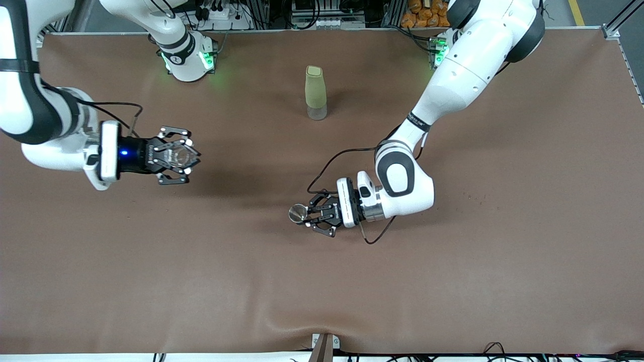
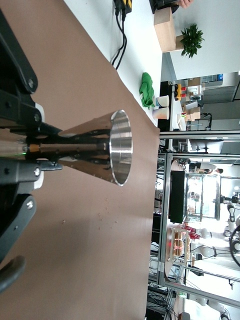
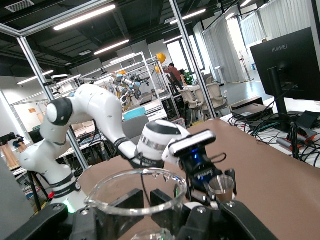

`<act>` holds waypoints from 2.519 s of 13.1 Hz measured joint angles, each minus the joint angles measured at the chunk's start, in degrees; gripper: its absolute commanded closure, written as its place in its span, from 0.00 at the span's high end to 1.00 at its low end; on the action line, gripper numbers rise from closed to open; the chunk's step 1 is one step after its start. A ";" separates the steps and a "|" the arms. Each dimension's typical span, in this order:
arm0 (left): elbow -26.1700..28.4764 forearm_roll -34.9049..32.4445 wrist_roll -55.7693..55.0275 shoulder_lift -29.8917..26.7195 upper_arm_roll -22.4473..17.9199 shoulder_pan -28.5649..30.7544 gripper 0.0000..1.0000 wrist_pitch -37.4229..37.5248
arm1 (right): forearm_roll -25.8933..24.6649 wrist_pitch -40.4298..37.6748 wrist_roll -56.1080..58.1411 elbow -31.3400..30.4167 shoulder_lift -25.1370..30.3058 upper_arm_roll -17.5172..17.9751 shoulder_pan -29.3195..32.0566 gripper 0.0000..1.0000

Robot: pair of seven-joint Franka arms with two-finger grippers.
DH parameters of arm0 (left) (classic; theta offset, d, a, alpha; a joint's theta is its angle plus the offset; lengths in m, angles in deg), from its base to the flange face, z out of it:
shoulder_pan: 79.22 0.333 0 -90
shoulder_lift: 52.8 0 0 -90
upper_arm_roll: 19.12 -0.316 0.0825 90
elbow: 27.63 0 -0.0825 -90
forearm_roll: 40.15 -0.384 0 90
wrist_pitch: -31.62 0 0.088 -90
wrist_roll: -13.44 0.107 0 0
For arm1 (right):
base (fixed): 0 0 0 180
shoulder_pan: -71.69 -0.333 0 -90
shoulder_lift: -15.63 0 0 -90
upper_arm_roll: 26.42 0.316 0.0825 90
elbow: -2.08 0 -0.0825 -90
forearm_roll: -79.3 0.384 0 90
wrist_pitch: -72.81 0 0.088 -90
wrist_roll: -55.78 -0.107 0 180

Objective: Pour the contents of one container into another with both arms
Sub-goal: 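Lift the jigger with the left gripper while the right gripper raises the beaker, then bring the beaker over the jigger rim with the right gripper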

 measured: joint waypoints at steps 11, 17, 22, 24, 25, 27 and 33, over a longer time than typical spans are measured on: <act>-0.21 4.27 2.97 0.67 -0.07 -1.08 0.00 -0.44 | 11.01 8.23 -2.48 1.85 -5.88 11.03 -2.85 0.00; -0.29 5.09 3.01 0.66 0.10 -1.10 0.00 -0.44 | 15.14 12.17 -2.51 7.17 -11.45 14.67 -3.58 0.00; -0.29 6.05 3.02 0.66 0.19 -1.34 0.00 -0.44 | 16.69 12.64 -2.51 12.70 -16.69 15.95 -3.65 0.00; -0.29 6.05 3.02 0.66 0.19 -1.34 0.00 -0.44 | 17.17 14.03 -2.51 14.55 -18.19 16.60 -3.67 0.00; -0.29 6.05 3.02 0.66 0.19 -1.34 0.00 -0.44 | 17.75 14.65 -2.52 15.25 -18.62 16.92 -3.73 0.00; -0.29 6.05 3.63 0.66 0.19 -1.34 0.00 -0.44 | 18.65 14.86 -2.56 16.10 -19.38 17.76 -3.99 0.00; -0.23 7.11 4.91 0.66 0.14 -1.31 0.00 -0.44 | 19.19 15.09 -3.19 16.40 -20.48 18.84 -4.49 0.00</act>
